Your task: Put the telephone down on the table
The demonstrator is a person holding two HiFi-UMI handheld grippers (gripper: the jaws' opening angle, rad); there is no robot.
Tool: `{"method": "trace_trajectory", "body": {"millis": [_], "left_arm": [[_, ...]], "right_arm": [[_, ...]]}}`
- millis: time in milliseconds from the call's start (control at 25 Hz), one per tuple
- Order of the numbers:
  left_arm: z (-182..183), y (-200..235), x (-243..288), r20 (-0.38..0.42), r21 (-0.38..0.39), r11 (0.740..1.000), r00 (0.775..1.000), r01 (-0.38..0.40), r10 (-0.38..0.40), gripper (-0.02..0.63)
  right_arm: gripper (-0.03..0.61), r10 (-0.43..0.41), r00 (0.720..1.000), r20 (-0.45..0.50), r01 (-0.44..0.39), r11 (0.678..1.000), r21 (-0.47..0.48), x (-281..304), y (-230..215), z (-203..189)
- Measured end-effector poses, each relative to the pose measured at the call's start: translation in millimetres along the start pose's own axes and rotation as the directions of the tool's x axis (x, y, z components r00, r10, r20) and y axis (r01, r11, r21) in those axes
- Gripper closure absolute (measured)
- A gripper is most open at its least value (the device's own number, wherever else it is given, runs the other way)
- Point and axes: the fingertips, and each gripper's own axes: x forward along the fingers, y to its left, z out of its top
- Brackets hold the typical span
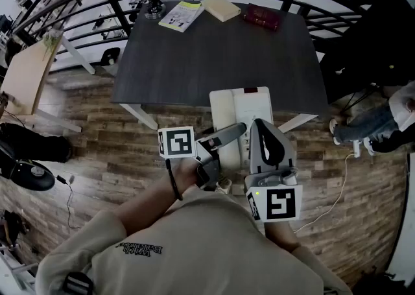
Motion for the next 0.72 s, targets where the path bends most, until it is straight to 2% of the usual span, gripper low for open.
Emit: {"method": "trace_trajectory", "body": {"millis": [440,720], "left_arm": [[-5,2,3,-0.008,-0.025,1.000,1.000,0.003,-0.003,0.143],[-16,7,12,-0.007,-0.007,1.000,1.000,-0.016,0.016,0.143]], "right_arm": [[0.577,-0.005,1.000,0.022,0.004,1.000,0.025,-1,-8,3],[0.577,0.008,1.000,0.017,-0.009,1.000,0.028,-13,-18,-3]]}}
